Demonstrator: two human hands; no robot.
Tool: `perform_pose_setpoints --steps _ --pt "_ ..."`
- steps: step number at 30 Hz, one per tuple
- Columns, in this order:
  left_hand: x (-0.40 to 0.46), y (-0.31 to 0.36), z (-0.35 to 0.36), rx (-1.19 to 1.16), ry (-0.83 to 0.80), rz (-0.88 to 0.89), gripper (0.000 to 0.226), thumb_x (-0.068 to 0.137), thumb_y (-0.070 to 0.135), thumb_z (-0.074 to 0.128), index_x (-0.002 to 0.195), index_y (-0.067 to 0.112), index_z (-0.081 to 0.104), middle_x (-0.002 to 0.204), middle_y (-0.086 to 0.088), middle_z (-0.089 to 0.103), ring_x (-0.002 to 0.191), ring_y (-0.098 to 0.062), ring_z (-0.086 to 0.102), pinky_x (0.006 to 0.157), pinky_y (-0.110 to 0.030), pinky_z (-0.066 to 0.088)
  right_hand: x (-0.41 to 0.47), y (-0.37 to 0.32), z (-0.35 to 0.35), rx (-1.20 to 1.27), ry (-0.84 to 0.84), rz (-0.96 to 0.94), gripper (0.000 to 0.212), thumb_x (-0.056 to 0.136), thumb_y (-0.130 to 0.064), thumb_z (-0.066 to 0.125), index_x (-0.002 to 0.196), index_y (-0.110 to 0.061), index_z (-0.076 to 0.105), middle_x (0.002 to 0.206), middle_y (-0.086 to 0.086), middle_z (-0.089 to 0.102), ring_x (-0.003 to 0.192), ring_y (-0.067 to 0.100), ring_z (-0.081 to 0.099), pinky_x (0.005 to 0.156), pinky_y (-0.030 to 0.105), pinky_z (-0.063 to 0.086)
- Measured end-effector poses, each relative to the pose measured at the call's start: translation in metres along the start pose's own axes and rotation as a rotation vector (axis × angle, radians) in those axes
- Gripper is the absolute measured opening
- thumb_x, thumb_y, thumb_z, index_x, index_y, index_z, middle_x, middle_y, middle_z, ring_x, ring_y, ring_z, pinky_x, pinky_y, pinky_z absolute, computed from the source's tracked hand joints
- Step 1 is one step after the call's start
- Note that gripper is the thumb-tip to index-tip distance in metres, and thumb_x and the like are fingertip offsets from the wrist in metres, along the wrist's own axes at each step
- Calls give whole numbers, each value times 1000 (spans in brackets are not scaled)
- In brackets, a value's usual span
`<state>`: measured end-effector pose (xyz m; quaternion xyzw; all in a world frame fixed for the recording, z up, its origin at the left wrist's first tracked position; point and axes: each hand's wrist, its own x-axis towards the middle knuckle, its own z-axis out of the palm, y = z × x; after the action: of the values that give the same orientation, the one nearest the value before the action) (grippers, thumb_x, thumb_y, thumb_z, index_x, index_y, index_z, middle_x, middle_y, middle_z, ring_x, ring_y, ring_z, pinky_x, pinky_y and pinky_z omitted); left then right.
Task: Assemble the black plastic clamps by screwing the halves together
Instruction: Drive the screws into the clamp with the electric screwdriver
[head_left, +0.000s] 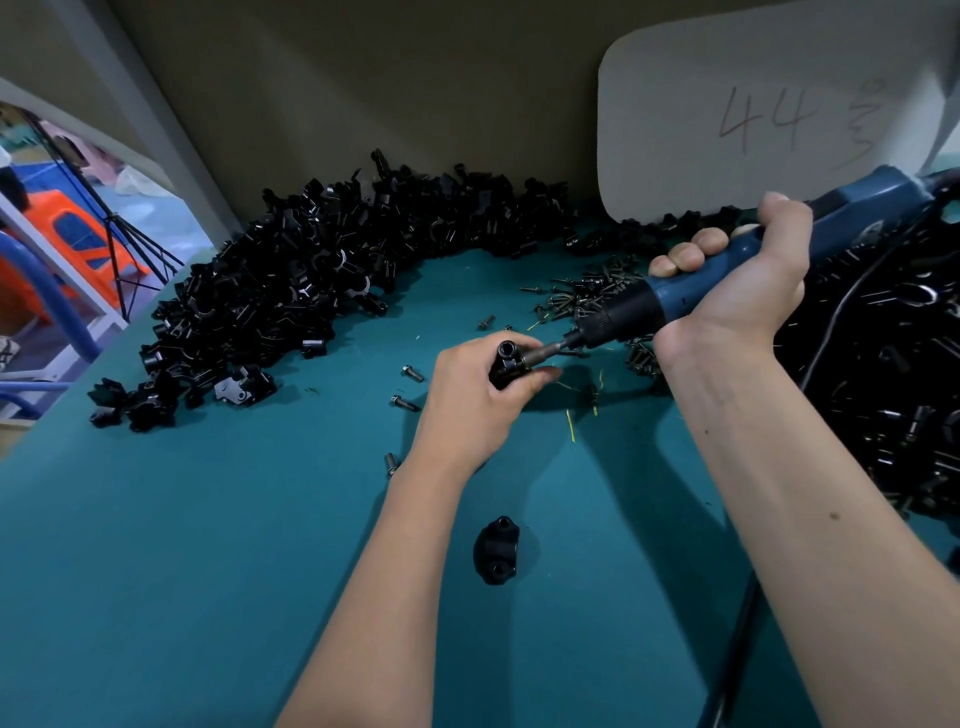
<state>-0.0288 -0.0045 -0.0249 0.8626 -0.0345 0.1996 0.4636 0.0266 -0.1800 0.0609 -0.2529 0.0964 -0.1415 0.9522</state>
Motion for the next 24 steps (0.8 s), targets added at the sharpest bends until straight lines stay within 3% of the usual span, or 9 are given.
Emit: perform_pose_setpoints --steps 3,10,15,20,24 --pt "1 0 1 6 -5 -10 17 83 36 86 97 34 76 81 13 70 75 -10 61 65 -29 48 0 0 -1 -1 6 5 28 93 -22 64 93 -14 37 62 1 44 48 17 39 49 28 37" --pt "1 -4 2 3 13 4 18 81 38 86 95 37 74 76 20 65 67 -4 53 59 -16 37 -3 1 2 -2 -16 -11 28 95 -23 63 86 -15 37 61 1 44 48 17 39 49 28 37" --pt "1 -3 3 -17 17 5 22 82 37 85 99 40 71 78 15 67 70 -6 55 62 -23 43 -4 1 3 1 -25 -11 28 95 -23 62 85 -16 36 63 2 43 48 17 38 50 28 36" --pt "0 -4 3 8 17 -7 22 82 38 85 98 41 70 75 22 63 68 -3 53 59 -19 39 -5 2 3 -13 -16 -14 28 95 -23 62 85 -16 37 62 2 43 48 17 38 50 28 36" --pt "-1 -2 4 4 19 -19 17 83 36 86 94 37 73 79 14 66 71 -8 56 62 -29 47 -6 2 4 -17 -19 -17 28 95 -23 62 85 -16 36 63 2 43 48 17 38 49 28 36"
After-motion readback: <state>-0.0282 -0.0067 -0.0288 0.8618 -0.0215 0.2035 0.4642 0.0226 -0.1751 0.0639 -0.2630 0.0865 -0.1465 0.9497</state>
